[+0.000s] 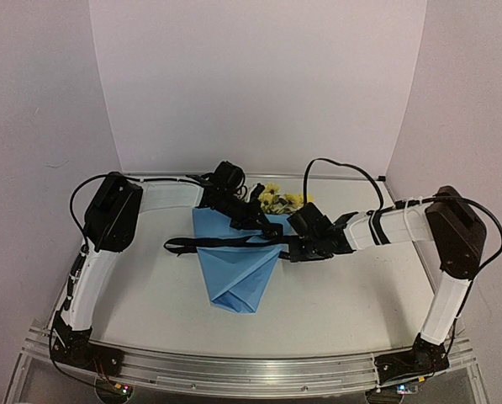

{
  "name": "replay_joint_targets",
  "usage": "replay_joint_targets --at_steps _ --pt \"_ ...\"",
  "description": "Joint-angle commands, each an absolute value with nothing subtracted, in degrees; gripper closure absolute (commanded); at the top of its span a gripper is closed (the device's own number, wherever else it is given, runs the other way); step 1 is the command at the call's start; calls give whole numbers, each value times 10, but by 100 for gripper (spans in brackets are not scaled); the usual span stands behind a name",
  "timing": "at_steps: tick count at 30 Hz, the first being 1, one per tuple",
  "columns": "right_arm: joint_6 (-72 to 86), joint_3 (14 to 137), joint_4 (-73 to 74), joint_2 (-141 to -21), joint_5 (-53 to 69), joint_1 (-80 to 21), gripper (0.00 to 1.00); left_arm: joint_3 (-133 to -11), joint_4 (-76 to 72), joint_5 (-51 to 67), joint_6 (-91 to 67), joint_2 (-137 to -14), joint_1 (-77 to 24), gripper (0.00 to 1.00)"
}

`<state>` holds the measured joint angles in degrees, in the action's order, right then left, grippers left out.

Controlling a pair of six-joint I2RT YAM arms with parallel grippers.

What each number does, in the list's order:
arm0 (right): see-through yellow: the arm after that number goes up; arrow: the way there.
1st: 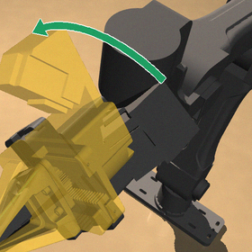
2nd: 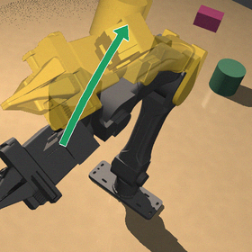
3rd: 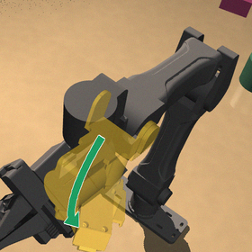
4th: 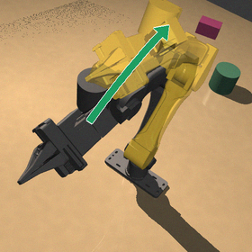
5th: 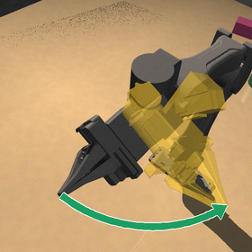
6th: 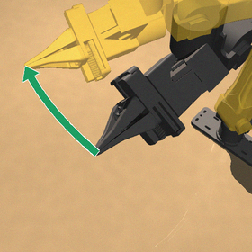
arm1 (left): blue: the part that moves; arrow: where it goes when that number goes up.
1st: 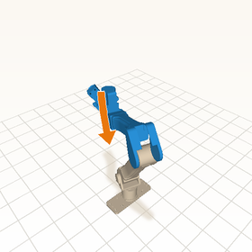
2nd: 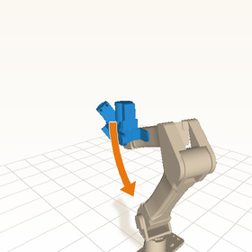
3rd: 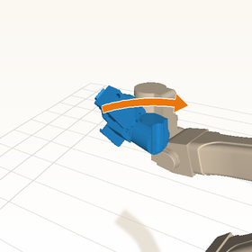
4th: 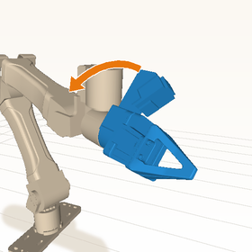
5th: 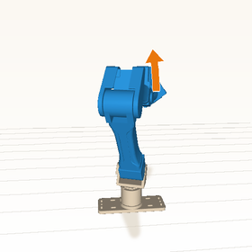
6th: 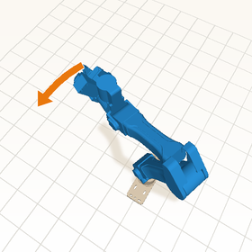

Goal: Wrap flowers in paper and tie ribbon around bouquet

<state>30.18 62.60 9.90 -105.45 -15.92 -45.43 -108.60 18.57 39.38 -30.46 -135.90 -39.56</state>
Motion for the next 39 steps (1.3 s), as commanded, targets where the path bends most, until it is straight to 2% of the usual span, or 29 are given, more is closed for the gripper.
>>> replay_joint_targets --at_steps 1,6,8,14,29,39 --pt "287 656 69 -1043 -236 -455 66 -1100 189 400 -299 -1341 -392 96" --pt "267 669 68 -1035 -239 -455 95 -1103 188 404 -299 -1344 -390 96" --pt "261 677 68 -1030 -244 -456 100 -1103 187 405 -301 -1345 -389 96" --pt "237 693 58 -1008 -263 -463 100 -1104 181 412 -306 -1345 -383 96" --pt "195 760 25 -1035 -182 -465 100 -1106 179 426 -307 -1348 -375 94" --pt "212 849 74 -1135 -161 -463 97 -1095 165 457 -304 -1341 -373 92"
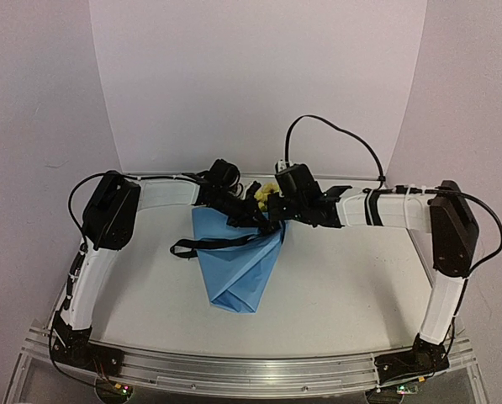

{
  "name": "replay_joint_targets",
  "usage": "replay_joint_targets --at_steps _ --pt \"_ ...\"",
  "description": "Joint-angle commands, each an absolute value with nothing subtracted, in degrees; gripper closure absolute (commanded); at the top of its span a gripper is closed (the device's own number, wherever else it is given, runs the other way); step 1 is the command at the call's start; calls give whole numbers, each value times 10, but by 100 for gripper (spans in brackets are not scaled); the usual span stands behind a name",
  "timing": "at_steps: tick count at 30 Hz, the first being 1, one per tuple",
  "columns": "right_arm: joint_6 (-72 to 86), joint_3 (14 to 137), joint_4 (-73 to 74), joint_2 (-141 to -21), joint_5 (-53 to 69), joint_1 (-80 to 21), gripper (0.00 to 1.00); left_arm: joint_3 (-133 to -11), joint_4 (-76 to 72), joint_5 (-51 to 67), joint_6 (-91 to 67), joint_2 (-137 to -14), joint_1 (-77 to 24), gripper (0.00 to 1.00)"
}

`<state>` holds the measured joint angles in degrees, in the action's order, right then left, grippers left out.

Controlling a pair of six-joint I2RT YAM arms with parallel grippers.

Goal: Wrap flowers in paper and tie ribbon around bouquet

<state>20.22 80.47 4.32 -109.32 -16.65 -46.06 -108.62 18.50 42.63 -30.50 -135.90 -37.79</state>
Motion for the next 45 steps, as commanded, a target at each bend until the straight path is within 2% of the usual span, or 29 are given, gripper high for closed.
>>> replay_joint_targets --at_steps 1,6,12,22,25,28,29,33,41,45 --pt "216 856 82 -1143 -162 -461 97 -1092 161 464 -304 -1340 -372 91" --pt "237 861 101 -1153 -169 -455 93 -1078 152 482 -307 -1334 -364 90" --pt "251 864 136 -1136 -181 -454 64 -1076 156 478 -311 -1339 -361 90" --pt "244 841 209 -1071 -154 -454 30 -1071 160 467 -311 -1342 -359 90" --pt "242 847 241 -1059 -142 -454 31 -1068 157 467 -313 -1341 -358 90" --pt "234 854 266 -1047 -101 -454 47 -1067 156 468 -314 -1341 -357 90" --pt "229 857 274 -1046 -80 -454 48 -1067 156 468 -315 -1341 -357 90" --pt "226 875 299 -1060 -39 -456 39 -1066 152 470 -318 -1343 -356 90" --pt "270 928 301 -1110 -51 -461 38 -1069 148 470 -321 -1346 -356 90" --pt "289 952 304 -1151 -47 -464 42 -1068 145 471 -323 -1345 -356 89"
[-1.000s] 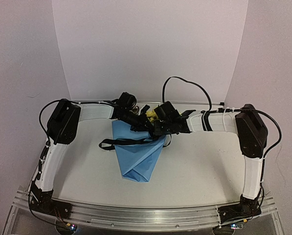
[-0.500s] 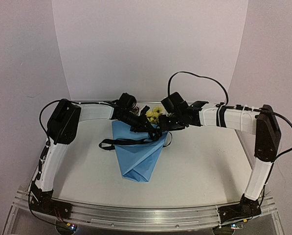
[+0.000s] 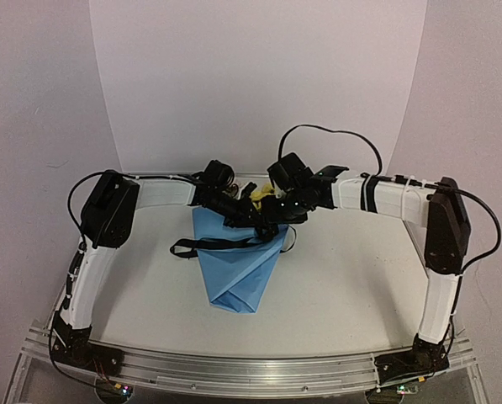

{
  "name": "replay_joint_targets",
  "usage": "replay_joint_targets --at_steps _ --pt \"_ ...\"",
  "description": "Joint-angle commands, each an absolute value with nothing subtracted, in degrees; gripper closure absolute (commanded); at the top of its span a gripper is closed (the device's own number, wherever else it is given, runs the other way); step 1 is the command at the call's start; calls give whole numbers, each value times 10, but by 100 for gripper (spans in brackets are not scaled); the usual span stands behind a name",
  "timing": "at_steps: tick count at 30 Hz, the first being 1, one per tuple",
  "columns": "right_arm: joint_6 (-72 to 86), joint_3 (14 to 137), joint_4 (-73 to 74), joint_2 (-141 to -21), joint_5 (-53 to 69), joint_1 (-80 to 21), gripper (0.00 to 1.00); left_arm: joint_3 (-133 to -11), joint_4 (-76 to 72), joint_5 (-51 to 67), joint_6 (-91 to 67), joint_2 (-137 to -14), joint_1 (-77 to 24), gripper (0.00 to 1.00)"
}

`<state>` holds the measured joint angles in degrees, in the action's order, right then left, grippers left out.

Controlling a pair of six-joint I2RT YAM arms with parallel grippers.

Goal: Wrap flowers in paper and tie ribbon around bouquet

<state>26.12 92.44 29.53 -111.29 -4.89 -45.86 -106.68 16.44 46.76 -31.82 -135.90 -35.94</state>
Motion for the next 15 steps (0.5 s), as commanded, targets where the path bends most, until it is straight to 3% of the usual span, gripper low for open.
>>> replay_joint_targets --at_steps 1,10,15 --pt "295 953 304 -1157 -47 -464 42 -1066 143 471 -323 -1344 -356 88" --pt "317 957 304 -1177 -52 -464 56 -1056 135 470 -324 -1340 -356 82" --pt "322 962 304 -1178 -58 -464 78 -1056 135 469 -323 -1339 -356 80"
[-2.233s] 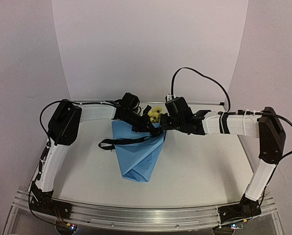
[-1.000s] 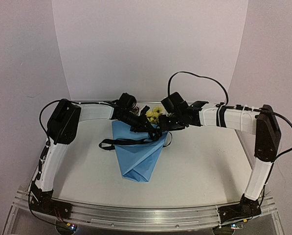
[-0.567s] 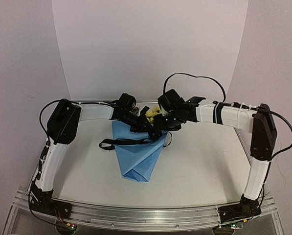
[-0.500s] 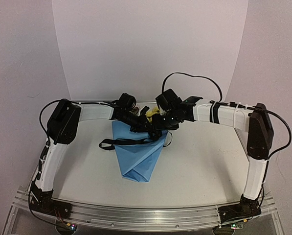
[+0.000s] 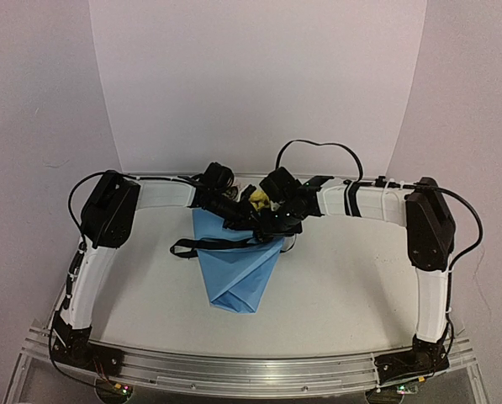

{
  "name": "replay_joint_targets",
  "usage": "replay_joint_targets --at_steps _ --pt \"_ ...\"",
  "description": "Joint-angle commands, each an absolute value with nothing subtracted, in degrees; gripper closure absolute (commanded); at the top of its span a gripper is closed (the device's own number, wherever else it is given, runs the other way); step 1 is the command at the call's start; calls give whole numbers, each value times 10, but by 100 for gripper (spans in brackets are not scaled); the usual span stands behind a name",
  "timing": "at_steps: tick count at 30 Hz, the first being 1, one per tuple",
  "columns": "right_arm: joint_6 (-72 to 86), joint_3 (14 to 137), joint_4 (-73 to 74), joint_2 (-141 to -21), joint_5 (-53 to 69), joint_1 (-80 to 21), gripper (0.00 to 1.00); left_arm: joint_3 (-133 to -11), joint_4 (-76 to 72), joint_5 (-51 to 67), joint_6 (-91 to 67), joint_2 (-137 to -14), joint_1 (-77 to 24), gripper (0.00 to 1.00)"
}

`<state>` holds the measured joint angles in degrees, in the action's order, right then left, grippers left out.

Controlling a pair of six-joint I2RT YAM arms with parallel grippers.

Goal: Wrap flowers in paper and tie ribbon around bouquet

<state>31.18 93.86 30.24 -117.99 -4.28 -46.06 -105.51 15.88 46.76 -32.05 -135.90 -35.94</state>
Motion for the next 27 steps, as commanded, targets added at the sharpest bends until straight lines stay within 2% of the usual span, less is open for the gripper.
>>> replay_joint_targets --at_steps 1,3,5,9,16,22,27 --pt "322 966 304 -1178 -57 -464 83 -1056 135 469 -323 -1339 -356 80" --pt "320 972 304 -1181 -56 -464 95 -1056 135 470 -323 -1338 -356 80" --pt "319 979 304 -1182 -53 -464 100 -1057 135 469 -323 -1338 -356 80" --pt "319 987 304 -1181 -54 -464 100 -1055 137 465 -321 -1334 -355 77" --pt "320 996 304 -1173 -46 -464 100 -1056 140 450 -318 -1326 -354 65" --pt "323 997 304 -1169 -40 -464 100 -1056 141 446 -317 -1324 -353 63" --pt "324 999 303 -1159 -35 -463 100 -1056 141 443 -316 -1321 -352 54"
